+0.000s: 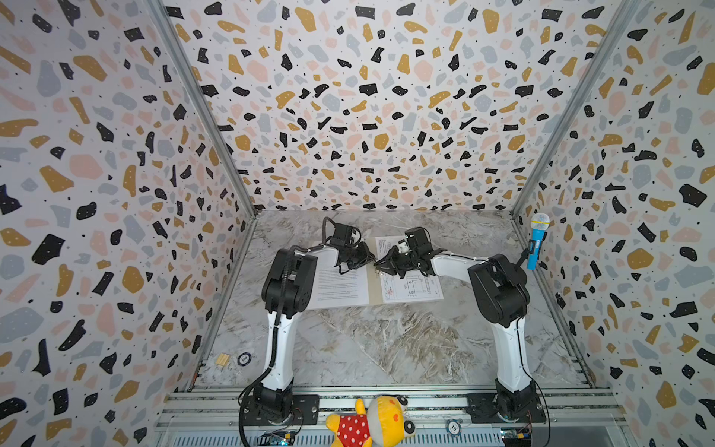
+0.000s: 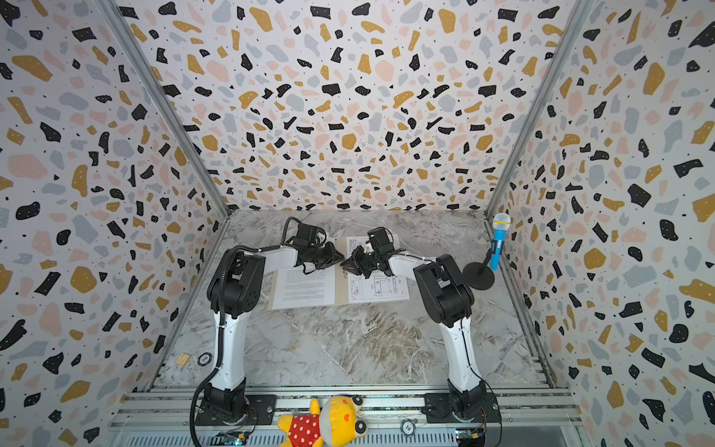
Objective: Put the files into the folder
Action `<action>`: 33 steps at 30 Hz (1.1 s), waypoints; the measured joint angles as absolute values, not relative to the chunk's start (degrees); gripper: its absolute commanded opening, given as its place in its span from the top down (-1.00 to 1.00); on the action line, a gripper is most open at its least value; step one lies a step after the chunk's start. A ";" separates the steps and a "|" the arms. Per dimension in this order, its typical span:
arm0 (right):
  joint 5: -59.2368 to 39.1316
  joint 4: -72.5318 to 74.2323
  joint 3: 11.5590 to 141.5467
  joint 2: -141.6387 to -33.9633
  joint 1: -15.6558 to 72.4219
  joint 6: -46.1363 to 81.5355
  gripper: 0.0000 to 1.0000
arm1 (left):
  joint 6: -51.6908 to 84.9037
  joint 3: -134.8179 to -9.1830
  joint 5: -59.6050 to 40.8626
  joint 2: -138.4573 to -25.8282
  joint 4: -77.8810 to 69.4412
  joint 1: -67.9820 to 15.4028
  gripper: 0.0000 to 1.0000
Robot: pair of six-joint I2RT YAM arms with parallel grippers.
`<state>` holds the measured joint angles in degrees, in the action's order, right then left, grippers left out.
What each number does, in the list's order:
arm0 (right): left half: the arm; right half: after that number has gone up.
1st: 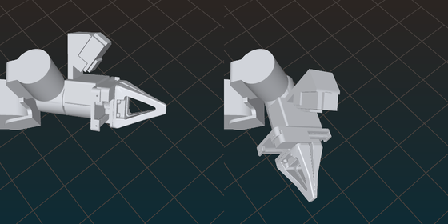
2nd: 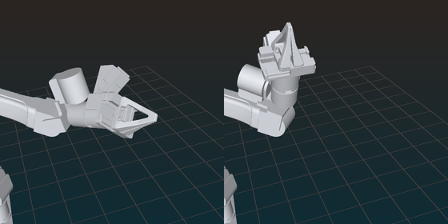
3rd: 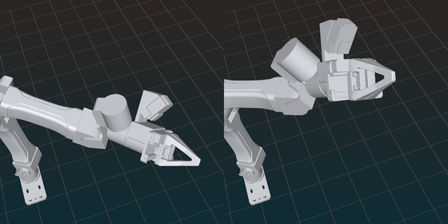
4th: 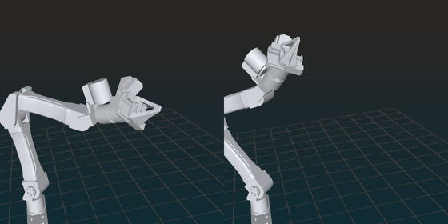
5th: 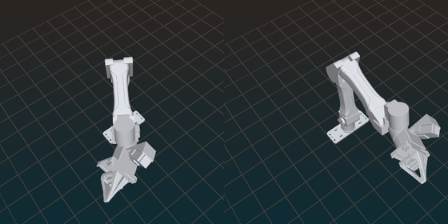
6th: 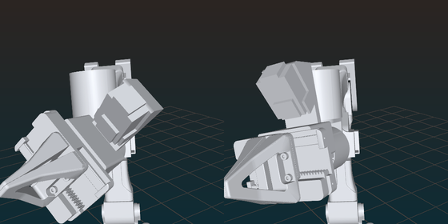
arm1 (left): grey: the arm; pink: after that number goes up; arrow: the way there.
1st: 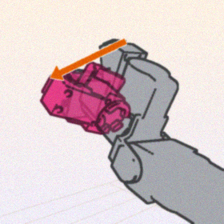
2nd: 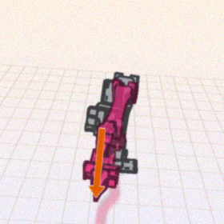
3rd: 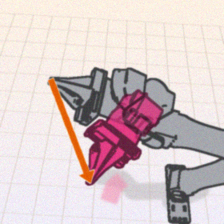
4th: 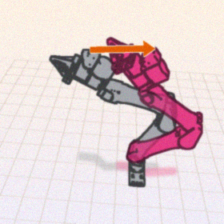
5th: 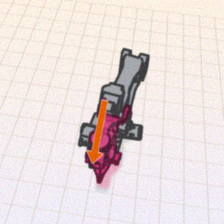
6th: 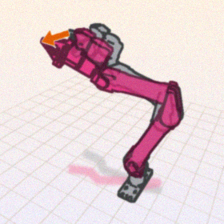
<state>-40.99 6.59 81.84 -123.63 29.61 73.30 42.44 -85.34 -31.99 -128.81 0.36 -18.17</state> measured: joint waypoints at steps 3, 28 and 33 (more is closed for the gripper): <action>-41.23 7.27 81.23 -123.63 29.61 73.52 0.69 | 42.26 -85.34 -31.99 -128.81 0.36 -18.17 0.71; -41.34 9.26 76.58 -123.04 29.56 67.00 0.90 | 41.10 -86.28 -31.99 -129.69 0.43 -18.13 0.72; -41.34 10.09 75.20 -122.93 29.45 64.25 0.90 | 41.10 -86.28 -32.62 -129.86 0.36 -18.11 0.72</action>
